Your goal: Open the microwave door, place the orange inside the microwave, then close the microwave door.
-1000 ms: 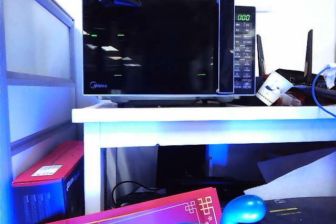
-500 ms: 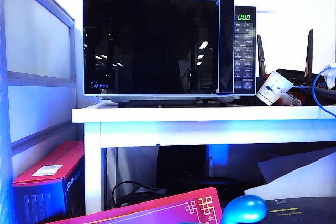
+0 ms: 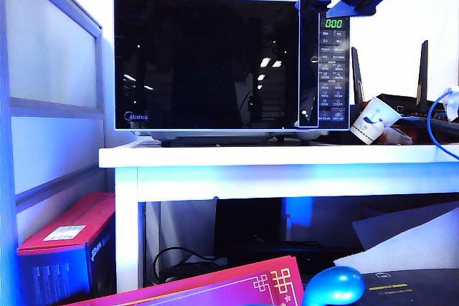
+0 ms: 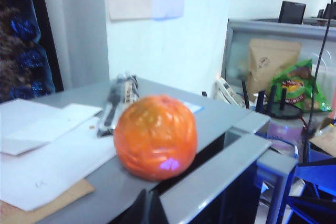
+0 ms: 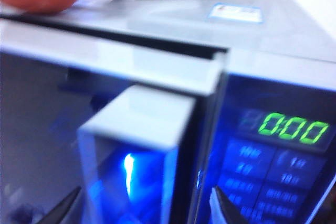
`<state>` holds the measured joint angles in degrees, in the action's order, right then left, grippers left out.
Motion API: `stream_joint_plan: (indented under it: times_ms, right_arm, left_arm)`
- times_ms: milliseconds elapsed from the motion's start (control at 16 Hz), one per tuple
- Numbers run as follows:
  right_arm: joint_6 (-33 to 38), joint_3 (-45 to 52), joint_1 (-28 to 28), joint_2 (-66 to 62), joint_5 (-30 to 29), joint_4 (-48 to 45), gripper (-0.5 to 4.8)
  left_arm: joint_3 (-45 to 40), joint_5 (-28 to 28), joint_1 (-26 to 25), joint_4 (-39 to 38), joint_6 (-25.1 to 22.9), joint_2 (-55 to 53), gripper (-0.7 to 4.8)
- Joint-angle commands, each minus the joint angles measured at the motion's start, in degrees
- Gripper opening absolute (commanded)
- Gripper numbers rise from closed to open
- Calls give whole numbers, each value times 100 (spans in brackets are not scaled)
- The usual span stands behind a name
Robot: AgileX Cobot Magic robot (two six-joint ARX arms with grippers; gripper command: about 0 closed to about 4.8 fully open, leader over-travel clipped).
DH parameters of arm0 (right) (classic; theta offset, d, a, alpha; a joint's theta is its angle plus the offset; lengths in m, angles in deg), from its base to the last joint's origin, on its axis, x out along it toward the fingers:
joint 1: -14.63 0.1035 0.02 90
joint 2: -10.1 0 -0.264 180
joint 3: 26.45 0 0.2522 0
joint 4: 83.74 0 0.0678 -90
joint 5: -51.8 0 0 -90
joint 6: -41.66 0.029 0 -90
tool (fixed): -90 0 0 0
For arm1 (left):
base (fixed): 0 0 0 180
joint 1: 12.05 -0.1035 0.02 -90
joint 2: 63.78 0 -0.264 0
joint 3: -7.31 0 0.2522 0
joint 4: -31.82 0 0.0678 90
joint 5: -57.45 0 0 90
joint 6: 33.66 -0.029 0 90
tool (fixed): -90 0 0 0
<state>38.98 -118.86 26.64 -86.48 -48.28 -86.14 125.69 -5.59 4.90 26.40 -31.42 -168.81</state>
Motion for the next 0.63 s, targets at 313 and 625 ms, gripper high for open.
stream_joint_plan:
  times_ms: [313,625]
  right_arm:
    - [595,-66,-168,-372,-306,-772,314]
    - [603,-68,-249,-337,-1322,-680,314]
  left_arm:
    - [85,-494,9,-61,-15,35,-5]
    - [85,-533,9,-361,-304,33,-5]
